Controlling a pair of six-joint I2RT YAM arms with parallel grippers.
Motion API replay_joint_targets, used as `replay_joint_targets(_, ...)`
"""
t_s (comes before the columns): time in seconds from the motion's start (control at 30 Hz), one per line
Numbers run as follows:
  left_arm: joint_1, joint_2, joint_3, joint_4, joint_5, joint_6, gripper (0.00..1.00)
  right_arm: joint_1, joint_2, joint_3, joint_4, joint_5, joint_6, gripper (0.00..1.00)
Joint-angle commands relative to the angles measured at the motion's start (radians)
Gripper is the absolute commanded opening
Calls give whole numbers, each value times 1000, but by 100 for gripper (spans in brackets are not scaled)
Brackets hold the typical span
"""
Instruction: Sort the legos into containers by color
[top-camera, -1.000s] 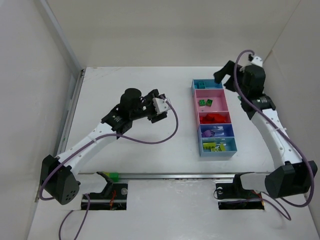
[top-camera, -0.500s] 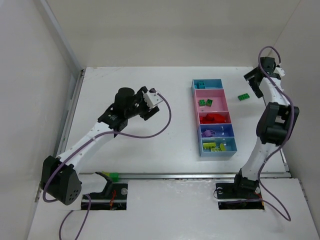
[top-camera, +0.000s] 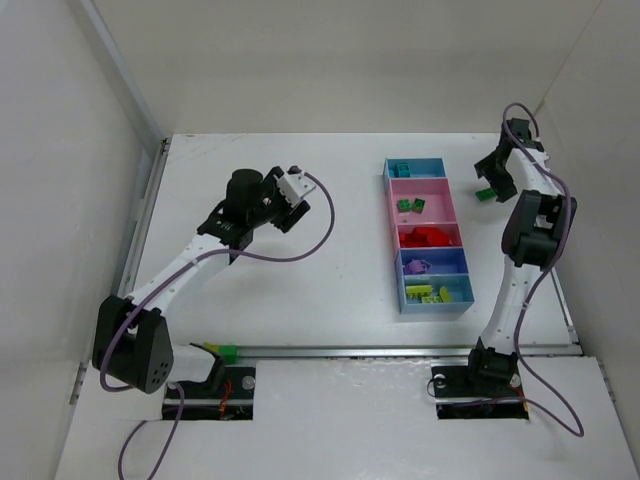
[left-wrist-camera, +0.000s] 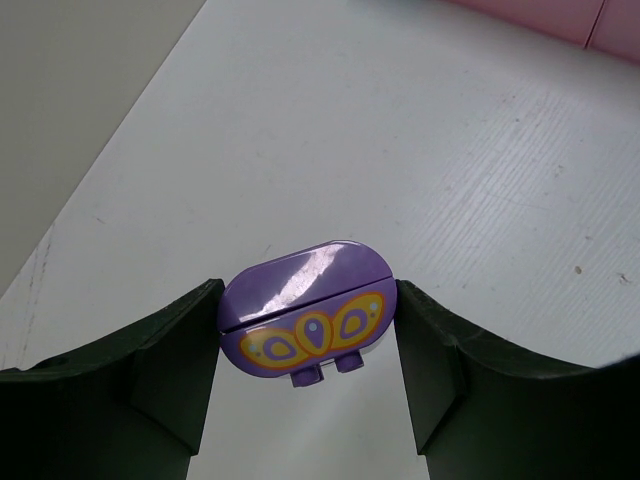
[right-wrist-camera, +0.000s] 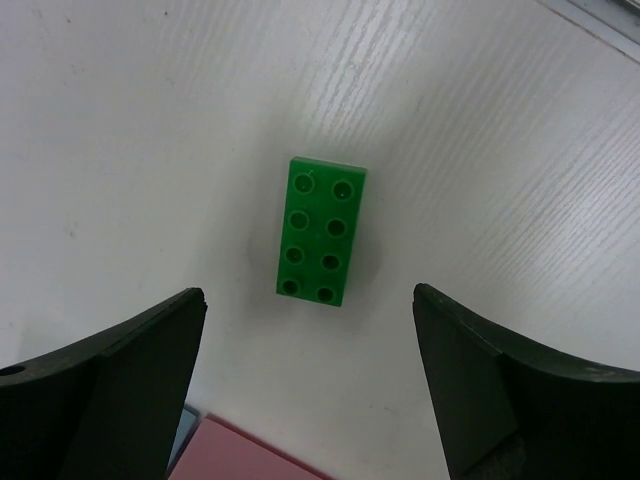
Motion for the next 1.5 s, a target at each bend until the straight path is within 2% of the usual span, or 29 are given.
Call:
replay_joint_targets(0.0, 25, -2, -3, 70, 7, -23, 0, -22, 23, 45, -50, 30, 14, 89)
replay_joint_targets(0.17, 53, 21, 17, 70, 28, -23, 0, -33, 58, 34, -62, 3, 14, 87)
replay_joint_targets(0.27, 75, 30, 17, 79, 28, -14, 0, -33, 87, 74, -99, 3, 14, 83)
replay_joint_targets(0.47, 84, 31, 8, 111, 38, -14, 0, -33, 135, 168, -180, 3, -26, 83)
replay_joint_targets(0.8, 124, 31, -14, 176, 77, -14, 0, -33, 147, 184, -224, -26, -60, 46)
replay_joint_targets(1.03, 133, 31, -32, 185, 96, -14, 0, -33, 126, 135, -215, -26, -164, 19)
replay_joint_targets(1.13, 133, 31, -32, 205, 96, -14, 0, -33, 81, 79, -194, 21, -238, 8)
replay_joint_targets(1.2, 133, 31, -41, 205, 96, -14, 0, -33, 43, 32, -166, 41, -268, 6)
replay_joint_targets(1.27, 133, 31, -41, 205, 105, -14, 0, -33, -9, -39, -108, 50, -299, 0)
replay_joint_targets(1.47, 133, 40, -21, 173, 134, -14, 0, 31, -267, -210, 58, 81, -378, 0)
